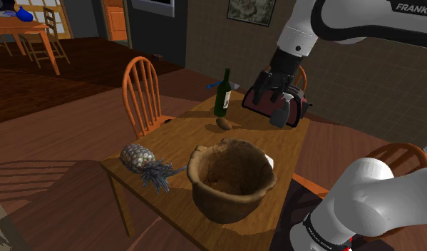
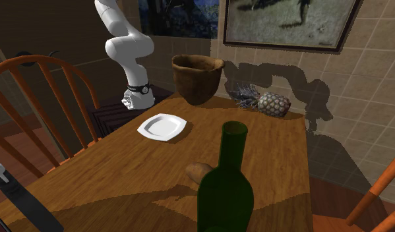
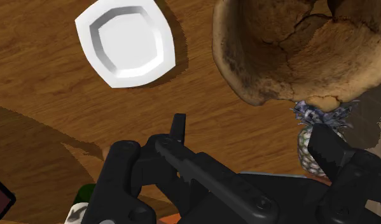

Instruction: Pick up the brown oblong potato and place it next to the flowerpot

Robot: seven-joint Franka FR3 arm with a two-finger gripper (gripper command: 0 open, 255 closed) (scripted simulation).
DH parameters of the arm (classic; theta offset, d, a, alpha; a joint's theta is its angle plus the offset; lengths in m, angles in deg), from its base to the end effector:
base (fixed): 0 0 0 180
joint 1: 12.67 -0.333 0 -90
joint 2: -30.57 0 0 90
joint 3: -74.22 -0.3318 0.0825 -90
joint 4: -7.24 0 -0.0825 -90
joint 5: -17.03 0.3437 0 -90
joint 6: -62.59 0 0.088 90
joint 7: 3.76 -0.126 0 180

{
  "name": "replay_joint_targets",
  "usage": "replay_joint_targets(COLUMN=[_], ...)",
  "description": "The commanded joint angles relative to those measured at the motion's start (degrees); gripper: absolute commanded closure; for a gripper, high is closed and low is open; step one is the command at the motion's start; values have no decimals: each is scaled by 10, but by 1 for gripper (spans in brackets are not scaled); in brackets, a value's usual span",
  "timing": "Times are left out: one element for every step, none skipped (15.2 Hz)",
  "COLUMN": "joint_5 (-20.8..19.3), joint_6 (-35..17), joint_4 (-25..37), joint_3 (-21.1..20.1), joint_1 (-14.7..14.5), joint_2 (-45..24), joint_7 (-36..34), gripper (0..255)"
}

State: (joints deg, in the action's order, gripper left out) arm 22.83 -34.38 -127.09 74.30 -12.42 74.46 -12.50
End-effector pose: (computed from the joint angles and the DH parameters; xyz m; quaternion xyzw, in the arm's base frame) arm 0.2756 0.0098 0.5946 -0.9937 0.0819 -0.0530 0.0550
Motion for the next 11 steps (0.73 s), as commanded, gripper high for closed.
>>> replay_joint_targets(joint_5=[0,-5,-9,-14,-18,-23,-27,-31,-35,-39,-43], joint_6=[0,-17,-34,-50,-67,-84,-101,-117,-133,-150,-166], joint_4=[0,-6,-11,-15,-19,-21,-23,-25,-25,-25,-24], joint_3=[0,3,6,10,13,16,19,23,26,29,32], joint_1=[0,2,4,6,8,10,11,13,15,17,19], joint_2=[0,-12,-25,-38,-52,-67,-82,-98,-114,-131,-148], joint_7=[0,7,14,20,27,33,39,45,51,57,63], gripper=[0,0,0,0,0,0,0,0,0,0,0])
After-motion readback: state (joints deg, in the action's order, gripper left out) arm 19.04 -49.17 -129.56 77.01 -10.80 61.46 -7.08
